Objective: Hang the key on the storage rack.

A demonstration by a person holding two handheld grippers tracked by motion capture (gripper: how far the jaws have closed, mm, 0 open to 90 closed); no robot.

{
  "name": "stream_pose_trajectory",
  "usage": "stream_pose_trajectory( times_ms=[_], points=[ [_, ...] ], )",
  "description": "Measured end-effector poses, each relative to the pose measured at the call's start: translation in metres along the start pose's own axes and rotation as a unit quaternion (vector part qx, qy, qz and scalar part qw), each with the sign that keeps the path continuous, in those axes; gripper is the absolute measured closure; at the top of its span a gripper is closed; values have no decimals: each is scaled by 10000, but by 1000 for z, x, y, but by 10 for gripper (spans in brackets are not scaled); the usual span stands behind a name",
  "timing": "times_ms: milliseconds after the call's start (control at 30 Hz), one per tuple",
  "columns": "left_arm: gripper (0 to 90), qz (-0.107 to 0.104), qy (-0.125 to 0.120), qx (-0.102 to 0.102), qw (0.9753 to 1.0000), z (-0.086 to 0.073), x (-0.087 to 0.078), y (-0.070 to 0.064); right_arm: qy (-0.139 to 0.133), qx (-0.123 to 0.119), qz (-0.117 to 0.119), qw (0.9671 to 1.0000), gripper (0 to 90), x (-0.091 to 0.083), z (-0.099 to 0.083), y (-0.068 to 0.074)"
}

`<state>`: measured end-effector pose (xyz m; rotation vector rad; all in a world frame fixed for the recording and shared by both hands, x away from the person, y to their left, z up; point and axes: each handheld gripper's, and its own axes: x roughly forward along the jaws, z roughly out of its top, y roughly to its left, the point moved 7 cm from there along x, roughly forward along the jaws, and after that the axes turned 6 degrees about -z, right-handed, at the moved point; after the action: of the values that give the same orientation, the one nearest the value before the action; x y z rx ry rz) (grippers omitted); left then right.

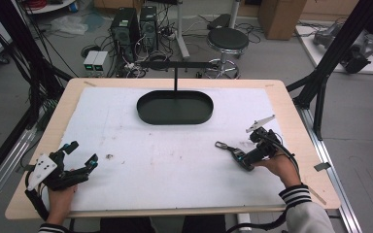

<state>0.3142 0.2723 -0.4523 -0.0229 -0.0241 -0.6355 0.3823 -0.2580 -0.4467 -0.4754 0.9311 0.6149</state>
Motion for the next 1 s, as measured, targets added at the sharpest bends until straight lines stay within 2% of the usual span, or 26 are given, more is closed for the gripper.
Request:
stream_pose_trajectory(
  times_ms=[100,233,300,333,500,600,733,1000],
  points=[
    [139,2,-1,-1,10000,0,0,0,58,-15,45,10000,2,3,0,1],
    [139,2,-2,-4,10000,0,0,0,335,-7,46,9994,3,7,-3,3],
    [139,-3,1,-8,10000,0,0,0,370,-38,37,9993,3,8,-3,3],
    [139,-2,1,-6,10000,0,0,0,493,-51,18,9988,13,10,-4,3],
    [139,2,-1,-14,10000,0,0,0,769,-110,46,9970,18,16,-5,6],
    [139,2,-1,-14,10000,0,0,0,839,-107,-4,9964,27,19,-5,6],
    [139,2,-4,-21,10000,0,0,0,927,-102,109,9956,50,20,-5,8],
    [139,2,-3,-20,10000,0,0,0,1220,-117,44,9924,71,26,-10,6]
  ],
)
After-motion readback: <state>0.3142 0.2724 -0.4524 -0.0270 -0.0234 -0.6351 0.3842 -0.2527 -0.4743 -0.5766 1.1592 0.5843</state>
